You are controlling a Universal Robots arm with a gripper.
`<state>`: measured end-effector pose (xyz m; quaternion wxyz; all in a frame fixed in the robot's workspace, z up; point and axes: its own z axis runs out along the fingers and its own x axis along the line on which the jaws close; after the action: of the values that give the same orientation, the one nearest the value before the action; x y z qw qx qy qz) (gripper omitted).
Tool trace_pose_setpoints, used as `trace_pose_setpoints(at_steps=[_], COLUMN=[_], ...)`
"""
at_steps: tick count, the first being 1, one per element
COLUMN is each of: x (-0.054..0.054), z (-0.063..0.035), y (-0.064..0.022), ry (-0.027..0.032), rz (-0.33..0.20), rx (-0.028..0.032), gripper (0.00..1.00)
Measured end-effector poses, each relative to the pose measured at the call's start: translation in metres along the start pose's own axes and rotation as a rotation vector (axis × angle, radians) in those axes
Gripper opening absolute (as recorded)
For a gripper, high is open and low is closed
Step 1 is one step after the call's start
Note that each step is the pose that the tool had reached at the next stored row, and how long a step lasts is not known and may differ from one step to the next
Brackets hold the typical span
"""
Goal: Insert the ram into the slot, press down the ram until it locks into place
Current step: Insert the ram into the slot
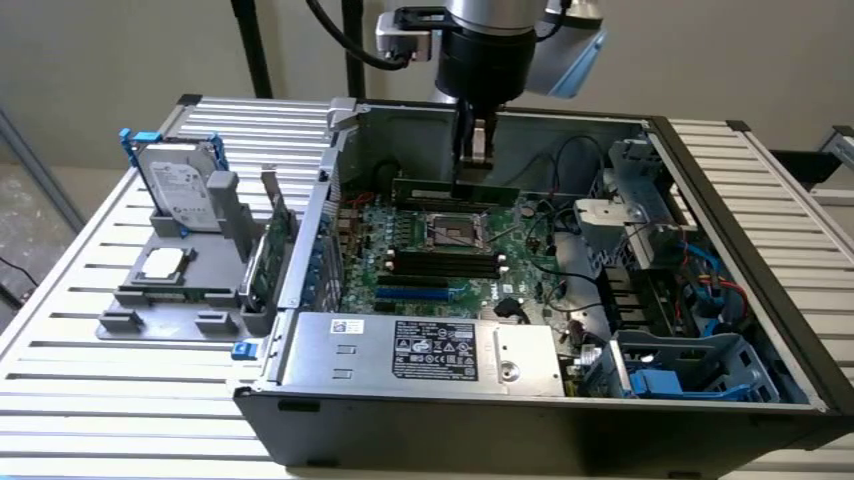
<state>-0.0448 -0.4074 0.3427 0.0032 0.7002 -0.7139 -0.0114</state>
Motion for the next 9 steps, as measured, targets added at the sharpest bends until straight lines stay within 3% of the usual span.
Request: trace_pose_setpoints(at_steps=[7,9], x=[-0.001,-0.001], z=[0.012,0.0158], y=[0.001,0.0013], ry=[0.0011,0.0011], rz=[0.0,0.0], rx=[0.0181,0.0203], gripper=[0.13,0.13])
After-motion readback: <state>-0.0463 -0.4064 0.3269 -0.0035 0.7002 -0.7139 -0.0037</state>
